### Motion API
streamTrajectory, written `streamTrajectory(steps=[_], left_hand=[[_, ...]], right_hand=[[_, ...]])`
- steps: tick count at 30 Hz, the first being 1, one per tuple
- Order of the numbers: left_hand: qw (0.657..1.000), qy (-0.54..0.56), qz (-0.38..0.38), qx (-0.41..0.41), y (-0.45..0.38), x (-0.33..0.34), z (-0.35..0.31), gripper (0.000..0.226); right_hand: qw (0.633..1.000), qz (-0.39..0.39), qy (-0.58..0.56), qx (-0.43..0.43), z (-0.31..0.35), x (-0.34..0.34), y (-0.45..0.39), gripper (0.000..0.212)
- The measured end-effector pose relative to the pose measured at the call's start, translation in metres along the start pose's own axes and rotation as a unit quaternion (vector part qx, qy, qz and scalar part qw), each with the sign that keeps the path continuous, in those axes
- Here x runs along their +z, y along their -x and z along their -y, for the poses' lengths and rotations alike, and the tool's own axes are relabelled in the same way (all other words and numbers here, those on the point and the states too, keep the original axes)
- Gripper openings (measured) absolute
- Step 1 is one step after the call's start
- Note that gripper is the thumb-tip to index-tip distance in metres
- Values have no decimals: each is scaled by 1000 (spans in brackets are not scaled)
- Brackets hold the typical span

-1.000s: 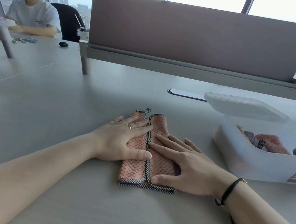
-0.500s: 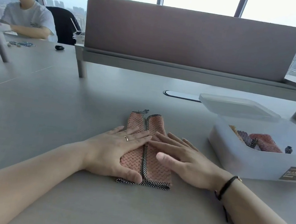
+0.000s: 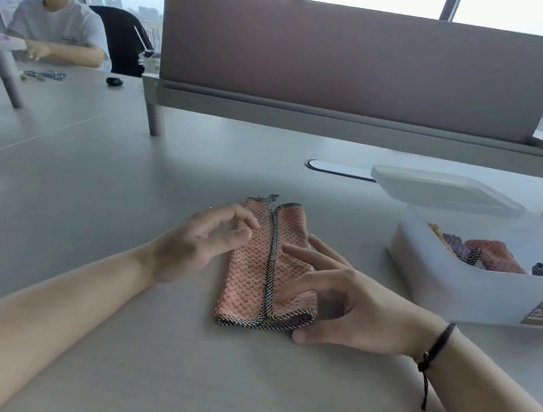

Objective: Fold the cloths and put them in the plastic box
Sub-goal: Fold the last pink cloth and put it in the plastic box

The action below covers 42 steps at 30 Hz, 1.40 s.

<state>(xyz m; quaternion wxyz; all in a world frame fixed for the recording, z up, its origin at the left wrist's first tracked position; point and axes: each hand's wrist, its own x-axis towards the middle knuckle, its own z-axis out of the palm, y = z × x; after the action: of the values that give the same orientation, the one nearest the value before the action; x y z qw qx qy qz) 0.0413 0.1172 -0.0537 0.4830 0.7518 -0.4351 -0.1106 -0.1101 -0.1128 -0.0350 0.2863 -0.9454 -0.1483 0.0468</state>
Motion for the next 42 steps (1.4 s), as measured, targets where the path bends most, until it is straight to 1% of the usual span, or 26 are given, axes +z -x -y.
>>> streamTrajectory(steps=[2,4,7,8,10,12,15,17,20,21,24,26,31,36,38,41,42], left_hand=[[1000,15,-13,23,0,-1,0,40],[998,21,-9,57,0,-2,-2,44],[993,27,31,108,4,-3,-7,68],[992,31,50,109,5,-3,-7,73],[991,33,84,99,8,-4,-9,76],[992,6,92,89,12,-3,-11,68],[994,-46,65,79,13,3,-11,44],[997,-33,42,57,9,7,-8,30],[999,-23,35,29,5,7,-3,26],[999,-25,37,25,5,6,-2,24],[999,-35,34,15,6,7,-3,21],[998,-57,19,9,5,8,-3,18],[992,-121,-25,0,2,11,-3,9],[982,-185,-42,14,1,13,-4,13],[976,-208,-59,22,1,12,-2,17],[963,-247,-85,59,1,10,-2,27],[957,-264,-88,77,2,9,-3,28]], right_hand=[[998,-60,12,-33,-1,8,-5,28],[991,-124,12,-45,-1,14,-9,21],[983,-181,-31,-31,1,16,-11,31],[980,-185,-75,-19,2,15,-10,32],[973,-180,-141,10,3,14,-10,32],[970,-195,-137,39,-2,15,-12,29],[962,-221,-145,68,-7,15,-15,22],[962,-227,-132,69,-6,14,-17,20],[962,-243,-108,67,-5,16,-21,11],[961,-250,-100,68,-6,16,-24,11],[955,-274,-83,78,-9,19,-27,24],[952,-284,-72,85,-9,19,-27,31],[951,-293,-6,99,-11,19,-29,34],[947,-289,68,121,-11,22,-30,43],[940,-315,81,103,-9,21,-30,39],[910,-402,97,17,-3,18,-25,23],[907,-408,102,-12,0,17,-24,20]])
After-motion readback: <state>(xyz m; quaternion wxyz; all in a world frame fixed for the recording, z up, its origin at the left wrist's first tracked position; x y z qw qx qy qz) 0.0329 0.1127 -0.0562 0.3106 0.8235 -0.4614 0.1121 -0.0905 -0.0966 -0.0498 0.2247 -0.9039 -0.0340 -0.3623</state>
